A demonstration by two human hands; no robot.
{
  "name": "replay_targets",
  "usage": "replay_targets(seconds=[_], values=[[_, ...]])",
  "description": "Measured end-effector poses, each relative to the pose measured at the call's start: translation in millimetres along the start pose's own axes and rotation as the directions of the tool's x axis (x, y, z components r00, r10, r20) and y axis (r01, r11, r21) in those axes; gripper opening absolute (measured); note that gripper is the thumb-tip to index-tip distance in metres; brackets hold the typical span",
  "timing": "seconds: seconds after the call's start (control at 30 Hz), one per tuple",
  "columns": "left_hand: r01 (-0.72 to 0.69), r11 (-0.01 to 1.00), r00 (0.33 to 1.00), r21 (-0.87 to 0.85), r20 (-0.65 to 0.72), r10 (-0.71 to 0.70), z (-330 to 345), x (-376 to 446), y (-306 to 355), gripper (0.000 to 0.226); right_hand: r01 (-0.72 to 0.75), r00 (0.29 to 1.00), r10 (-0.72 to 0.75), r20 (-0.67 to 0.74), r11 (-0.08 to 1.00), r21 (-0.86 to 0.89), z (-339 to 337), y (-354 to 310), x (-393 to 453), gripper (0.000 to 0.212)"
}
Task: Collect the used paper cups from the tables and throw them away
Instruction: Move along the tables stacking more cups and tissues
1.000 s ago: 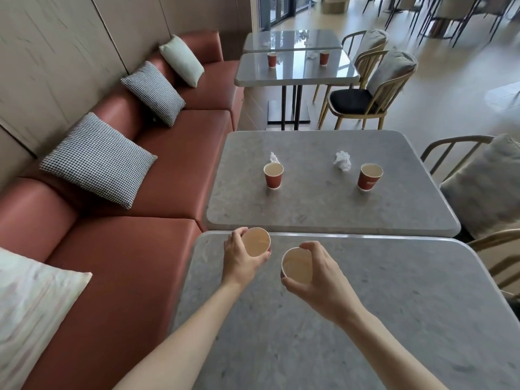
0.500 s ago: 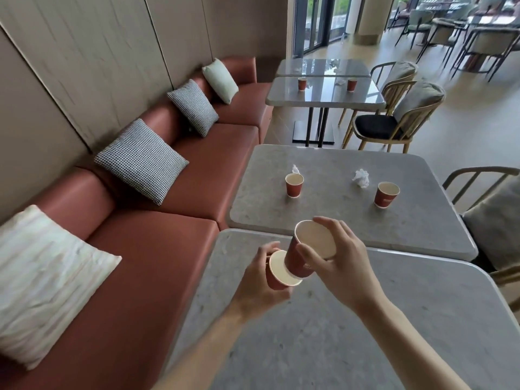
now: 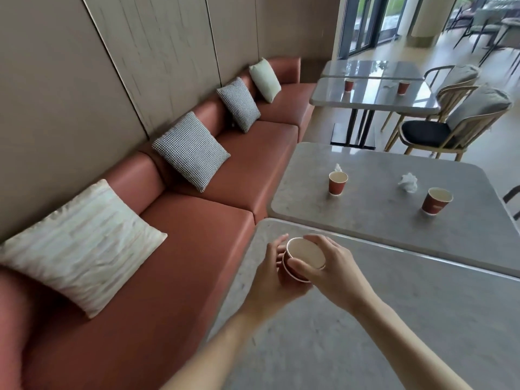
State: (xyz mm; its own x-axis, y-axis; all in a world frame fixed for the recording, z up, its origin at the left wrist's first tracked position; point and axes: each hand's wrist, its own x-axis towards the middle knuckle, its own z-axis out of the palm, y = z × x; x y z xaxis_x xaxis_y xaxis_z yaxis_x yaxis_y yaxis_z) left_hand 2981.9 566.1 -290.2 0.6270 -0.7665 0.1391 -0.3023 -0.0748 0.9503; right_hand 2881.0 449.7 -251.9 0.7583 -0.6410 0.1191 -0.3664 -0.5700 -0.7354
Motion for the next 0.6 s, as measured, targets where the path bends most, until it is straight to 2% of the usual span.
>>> replay_targets(seconds=[0.1,0.3,0.47,0.6], values=[[0.001,0.999,1.0,-0.038,0.005,-0.001,-28.4,-1.4,-0.4,0.094,-0.004,0.999,0.005,0.053,1.0,-0.003,15.1,-21.0,-0.9,0.067],[-0.02,0.998,1.0,-0.067,0.02,0.022,-101.7,-23.4,-8.5,0.09,0.082,0.989,-0.079,0.129,0.997,-0.015,52.3,-80.2,-12.6,0.068],[-0.067,0.994,0.997,-0.082,0.018,0.068,-189.0,-52.9,-26.1,0.099,0.081,0.993,-0.079,0.085,0.996,-0.027,115.6,-146.1,-32.9,0.059],[-0.139,0.989,0.99,-0.051,-0.022,0.138,-255.9,-77.5,-36.6,0.089,0.045,0.999,-0.045,0.0,0.999,-0.027,171.0,-199.7,-46.8,0.058]])
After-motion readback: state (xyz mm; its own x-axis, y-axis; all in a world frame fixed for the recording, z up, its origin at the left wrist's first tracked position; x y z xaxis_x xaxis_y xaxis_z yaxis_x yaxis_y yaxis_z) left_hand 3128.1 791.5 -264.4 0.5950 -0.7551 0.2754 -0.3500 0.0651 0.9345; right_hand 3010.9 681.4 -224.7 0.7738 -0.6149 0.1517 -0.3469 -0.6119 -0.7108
